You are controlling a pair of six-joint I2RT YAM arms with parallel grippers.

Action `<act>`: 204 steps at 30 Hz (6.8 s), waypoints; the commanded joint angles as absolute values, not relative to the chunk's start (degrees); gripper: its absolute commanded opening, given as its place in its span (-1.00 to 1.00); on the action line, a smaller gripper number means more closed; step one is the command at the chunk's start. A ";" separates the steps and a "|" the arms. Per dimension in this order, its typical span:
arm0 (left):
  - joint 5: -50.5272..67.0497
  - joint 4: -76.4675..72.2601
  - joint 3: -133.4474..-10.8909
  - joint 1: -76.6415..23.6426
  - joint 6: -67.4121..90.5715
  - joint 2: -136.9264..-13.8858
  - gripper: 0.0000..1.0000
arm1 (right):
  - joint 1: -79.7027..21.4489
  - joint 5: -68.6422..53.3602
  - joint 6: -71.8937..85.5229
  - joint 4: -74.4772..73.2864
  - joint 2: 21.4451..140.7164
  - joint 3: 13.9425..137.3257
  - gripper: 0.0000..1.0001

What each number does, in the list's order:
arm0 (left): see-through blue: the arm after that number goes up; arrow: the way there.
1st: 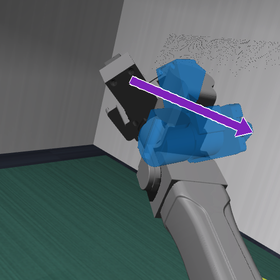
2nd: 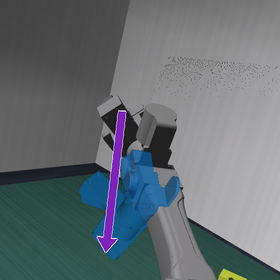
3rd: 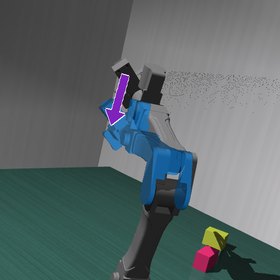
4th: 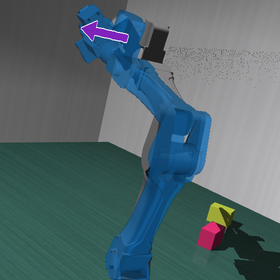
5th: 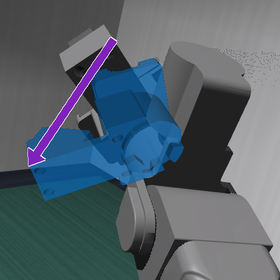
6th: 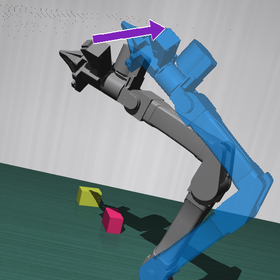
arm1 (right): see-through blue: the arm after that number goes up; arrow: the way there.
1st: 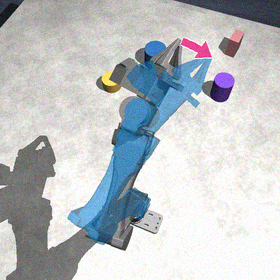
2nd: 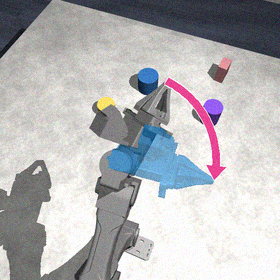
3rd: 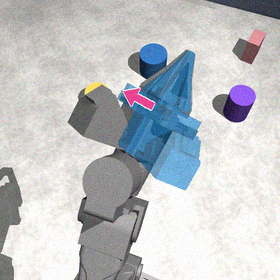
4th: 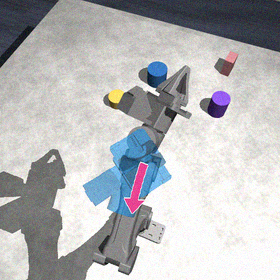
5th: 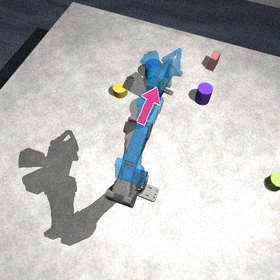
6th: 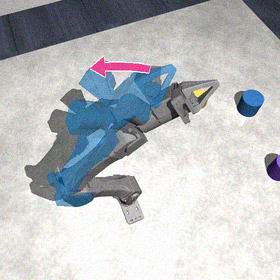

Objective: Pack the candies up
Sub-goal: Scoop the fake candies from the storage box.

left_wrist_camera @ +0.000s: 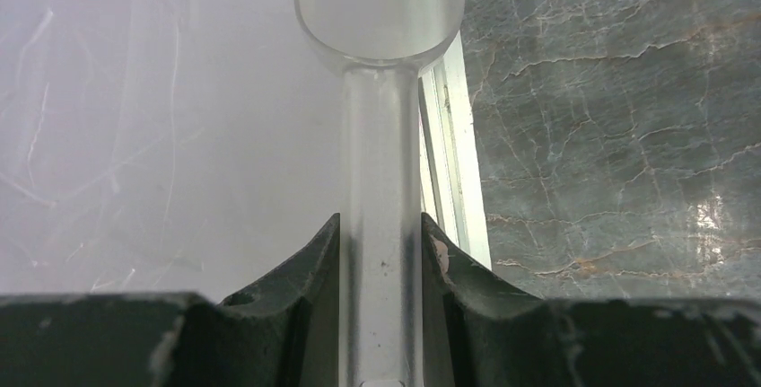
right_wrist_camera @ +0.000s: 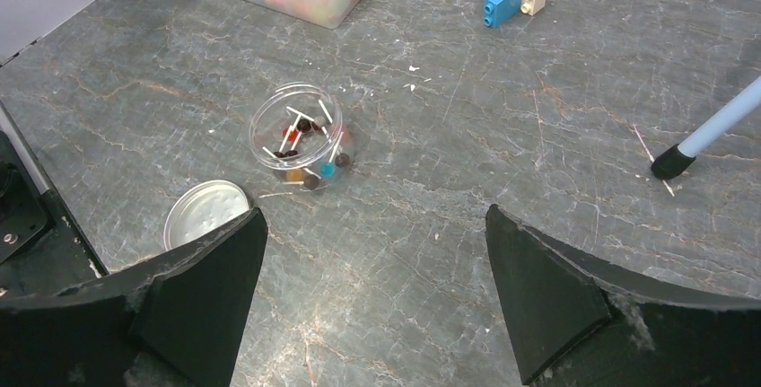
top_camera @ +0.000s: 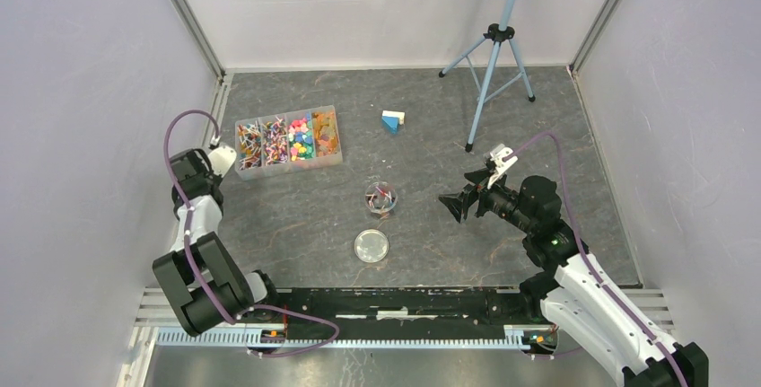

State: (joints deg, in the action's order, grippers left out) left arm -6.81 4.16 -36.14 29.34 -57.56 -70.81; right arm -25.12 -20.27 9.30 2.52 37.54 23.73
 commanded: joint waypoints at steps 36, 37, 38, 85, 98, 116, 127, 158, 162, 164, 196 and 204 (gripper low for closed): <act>8.43 9.36 -38.50 27.79 -64.30 -72.42 -0.95 | -25.35 -20.27 9.45 5.02 37.99 23.56 0.96; 8.31 9.06 -38.05 27.84 -64.14 -72.59 -0.95 | -25.35 -20.23 9.47 4.97 37.88 23.56 0.96; 8.34 8.67 -37.77 27.88 -63.50 -72.60 -0.95 | -25.40 -20.13 9.41 4.92 37.80 23.52 0.96; 8.58 9.16 -39.57 30.88 -69.31 -76.97 -0.95 | -25.37 -21.54 10.10 5.73 40.43 23.32 0.96; 16.24 8.89 -40.76 31.57 -58.27 -76.58 -0.95 | -25.33 -22.83 11.34 6.70 41.08 23.48 0.96; 18.28 2.87 -36.57 36.01 -51.70 -74.62 -0.95 | -25.42 -22.83 12.16 6.83 40.30 23.58 0.96; 19.92 -3.20 -34.75 39.36 -45.54 -72.90 -0.95 | -25.39 -22.79 11.37 6.50 40.74 23.89 0.96; -14.21 28.15 -51.69 23.94 -7.55 -59.95 -0.95 | -25.35 -23.01 11.19 5.03 36.74 25.71 0.96; -7.23 44.75 -59.51 21.38 -7.16 -65.91 -0.95 | -25.39 -24.50 11.52 5.11 36.89 26.74 0.96; -4.41 49.28 -61.73 20.40 -7.44 -67.01 -0.95 | -25.39 -26.43 12.46 5.80 37.27 26.81 0.96; -14.35 65.94 -82.59 8.22 -7.89 -92.93 -0.96 | -25.33 -26.50 11.85 6.17 39.42 25.55 0.96; -15.89 64.38 -87.61 8.22 -5.30 -99.77 -0.96 | -25.32 -25.78 11.51 6.20 40.77 25.36 0.96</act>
State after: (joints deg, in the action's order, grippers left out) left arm -14.24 64.90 -84.09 8.25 -9.32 -98.87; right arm -25.12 -26.63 12.29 4.23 40.05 24.29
